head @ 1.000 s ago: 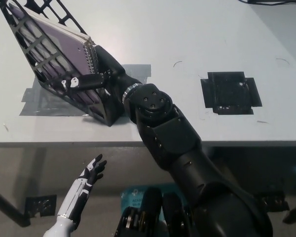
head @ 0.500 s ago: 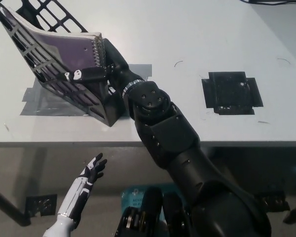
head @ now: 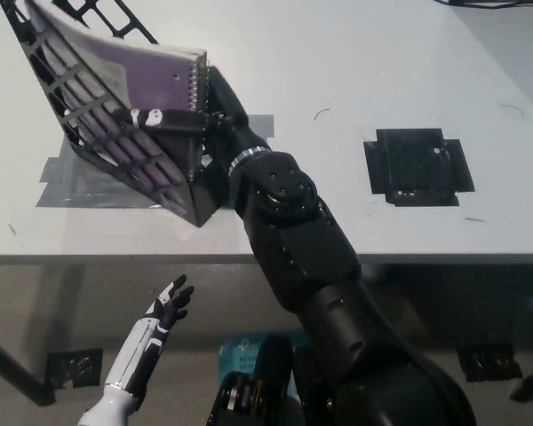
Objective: A shelf with a book inside it is placed on the center of the desk infront of the robot. The robot uses its right hand to grab the book, take it out and hand it to a person.
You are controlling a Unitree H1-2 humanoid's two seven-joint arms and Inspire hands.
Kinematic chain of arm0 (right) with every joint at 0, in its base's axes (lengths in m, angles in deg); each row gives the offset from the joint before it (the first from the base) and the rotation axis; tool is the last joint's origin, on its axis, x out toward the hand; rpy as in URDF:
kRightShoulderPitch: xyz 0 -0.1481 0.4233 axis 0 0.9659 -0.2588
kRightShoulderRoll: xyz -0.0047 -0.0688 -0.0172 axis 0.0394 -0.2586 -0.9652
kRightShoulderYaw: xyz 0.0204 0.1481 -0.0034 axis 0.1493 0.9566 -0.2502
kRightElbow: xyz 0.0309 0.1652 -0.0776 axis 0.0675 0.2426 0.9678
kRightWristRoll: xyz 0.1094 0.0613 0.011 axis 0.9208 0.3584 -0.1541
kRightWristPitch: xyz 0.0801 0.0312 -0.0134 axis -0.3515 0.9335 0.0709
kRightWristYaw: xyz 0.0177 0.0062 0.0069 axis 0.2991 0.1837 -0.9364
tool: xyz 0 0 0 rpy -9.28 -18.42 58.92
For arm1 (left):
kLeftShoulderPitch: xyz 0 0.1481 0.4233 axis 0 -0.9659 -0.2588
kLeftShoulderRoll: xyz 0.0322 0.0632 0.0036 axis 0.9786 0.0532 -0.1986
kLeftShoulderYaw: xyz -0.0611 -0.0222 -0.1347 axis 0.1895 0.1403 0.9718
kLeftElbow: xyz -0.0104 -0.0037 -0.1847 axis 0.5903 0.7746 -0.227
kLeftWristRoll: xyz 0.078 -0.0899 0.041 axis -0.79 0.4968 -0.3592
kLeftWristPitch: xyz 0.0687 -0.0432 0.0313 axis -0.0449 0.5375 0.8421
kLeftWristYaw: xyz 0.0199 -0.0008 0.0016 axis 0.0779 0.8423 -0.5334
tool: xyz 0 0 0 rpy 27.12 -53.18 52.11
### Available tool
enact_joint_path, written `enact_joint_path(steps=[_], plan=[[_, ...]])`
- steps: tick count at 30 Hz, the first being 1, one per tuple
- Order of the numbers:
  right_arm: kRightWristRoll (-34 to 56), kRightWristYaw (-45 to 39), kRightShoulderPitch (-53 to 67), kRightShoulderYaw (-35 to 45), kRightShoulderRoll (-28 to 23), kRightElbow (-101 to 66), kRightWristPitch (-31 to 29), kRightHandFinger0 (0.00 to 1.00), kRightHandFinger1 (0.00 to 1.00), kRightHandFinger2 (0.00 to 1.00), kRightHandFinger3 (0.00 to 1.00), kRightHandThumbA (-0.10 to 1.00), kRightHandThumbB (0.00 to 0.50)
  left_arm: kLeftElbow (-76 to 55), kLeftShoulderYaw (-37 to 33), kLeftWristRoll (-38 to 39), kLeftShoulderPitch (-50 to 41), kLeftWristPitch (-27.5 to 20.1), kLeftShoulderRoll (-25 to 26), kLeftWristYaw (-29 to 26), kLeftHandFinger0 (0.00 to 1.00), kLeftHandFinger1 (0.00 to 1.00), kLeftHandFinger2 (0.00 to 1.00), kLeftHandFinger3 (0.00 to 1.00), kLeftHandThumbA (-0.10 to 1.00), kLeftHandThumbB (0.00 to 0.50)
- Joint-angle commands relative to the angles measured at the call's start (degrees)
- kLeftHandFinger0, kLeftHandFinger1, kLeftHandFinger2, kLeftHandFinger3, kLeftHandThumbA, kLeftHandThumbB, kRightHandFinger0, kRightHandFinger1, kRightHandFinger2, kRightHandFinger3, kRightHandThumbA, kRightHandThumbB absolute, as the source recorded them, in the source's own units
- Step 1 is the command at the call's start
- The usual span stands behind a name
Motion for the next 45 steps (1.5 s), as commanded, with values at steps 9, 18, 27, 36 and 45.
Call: enact_joint_path(steps=[9,18,27,36,45], plan=[[11.1,7.6,-2.6,1.0,3.7,-30.7,5.5,0.00,0.00,0.00,0.00,1.00,0.017,-0.8,0.1,2.3,0.9,-0.7,0.7,1.9,1.00,1.00,1.00,1.00,1.00,0.264],[15.3,10.9,-3.8,1.4,3.7,-41.1,5.7,0.00,0.00,0.00,0.00,1.00,0.036,-2.0,-0.4,1.2,1.3,1.2,0.3,1.4,1.00,1.00,1.00,1.00,1.00,0.270],[22.1,13.9,-4.7,11.0,2.1,-48.8,9.1,0.00,0.00,0.00,0.00,1.00,0.003,-1.4,-0.5,1.2,1.2,-0.2,0.9,1.6,1.00,1.00,1.00,1.00,1.00,0.256],[35.4,18.8,-2.4,22.5,-0.7,-49.4,13.7,0.00,0.00,0.00,0.00,1.00,0.000,-1.5,-0.3,0.8,0.9,0.0,0.9,1.2,1.00,1.00,1.00,1.00,1.00,0.238],[41.0,17.4,7.0,29.1,0.7,-38.8,14.4,0.00,0.00,0.00,0.00,1.00,0.000,-1.3,-0.3,0.2,0.9,0.0,0.7,0.9,1.00,1.00,1.00,1.00,1.00,0.230]])
